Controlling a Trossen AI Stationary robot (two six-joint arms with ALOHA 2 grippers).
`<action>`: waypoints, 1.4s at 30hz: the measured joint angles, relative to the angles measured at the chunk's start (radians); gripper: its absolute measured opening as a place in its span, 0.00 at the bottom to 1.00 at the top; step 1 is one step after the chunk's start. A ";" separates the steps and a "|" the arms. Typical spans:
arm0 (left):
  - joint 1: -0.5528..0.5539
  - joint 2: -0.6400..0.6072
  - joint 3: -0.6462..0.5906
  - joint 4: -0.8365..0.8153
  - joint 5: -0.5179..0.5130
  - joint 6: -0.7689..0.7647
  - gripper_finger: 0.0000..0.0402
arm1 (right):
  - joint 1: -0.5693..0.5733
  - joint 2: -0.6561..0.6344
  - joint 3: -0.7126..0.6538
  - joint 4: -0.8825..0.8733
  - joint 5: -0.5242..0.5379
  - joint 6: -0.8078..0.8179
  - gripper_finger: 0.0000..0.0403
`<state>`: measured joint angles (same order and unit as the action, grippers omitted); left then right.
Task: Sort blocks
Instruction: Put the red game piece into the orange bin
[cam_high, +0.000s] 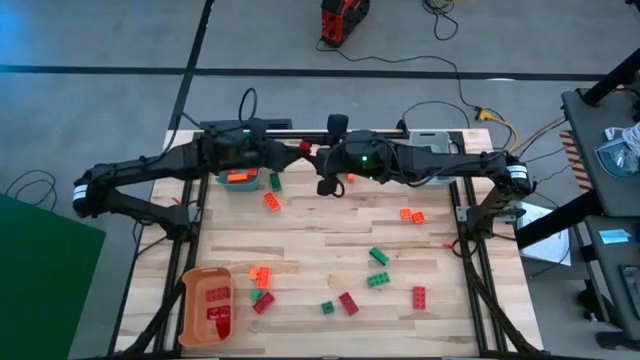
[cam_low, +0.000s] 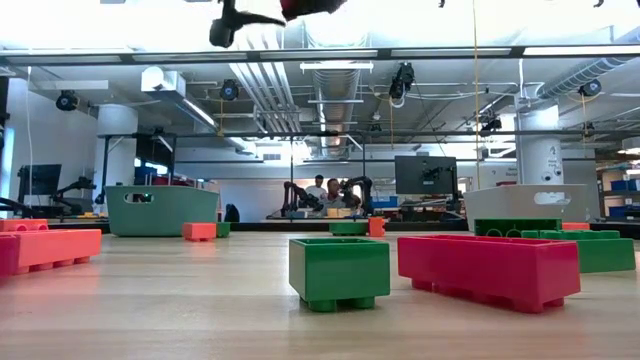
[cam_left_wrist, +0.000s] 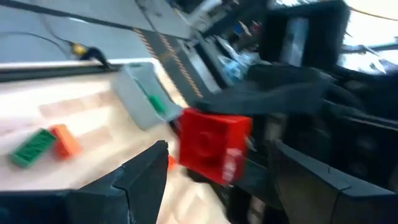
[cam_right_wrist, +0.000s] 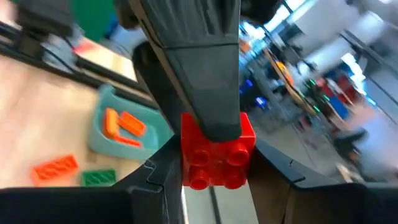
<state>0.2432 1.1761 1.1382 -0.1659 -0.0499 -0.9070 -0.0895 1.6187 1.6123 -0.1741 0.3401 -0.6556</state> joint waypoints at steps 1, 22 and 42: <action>-0.001 0.010 0.006 -0.001 -0.020 0.000 0.63 | 0.000 0.001 0.000 -0.007 0.034 0.004 0.33; -0.014 0.299 0.417 -0.425 -0.192 0.198 0.62 | -0.002 0.014 0.000 -0.094 0.140 0.052 0.33; -0.016 0.322 0.471 -0.538 -0.120 0.156 0.49 | -0.024 0.006 0.013 -0.136 -0.053 0.350 0.33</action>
<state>0.2272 1.4986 1.6093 -0.7041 -0.1703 -0.7512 -0.1130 1.6249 1.6250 -0.3102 0.2876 -0.3055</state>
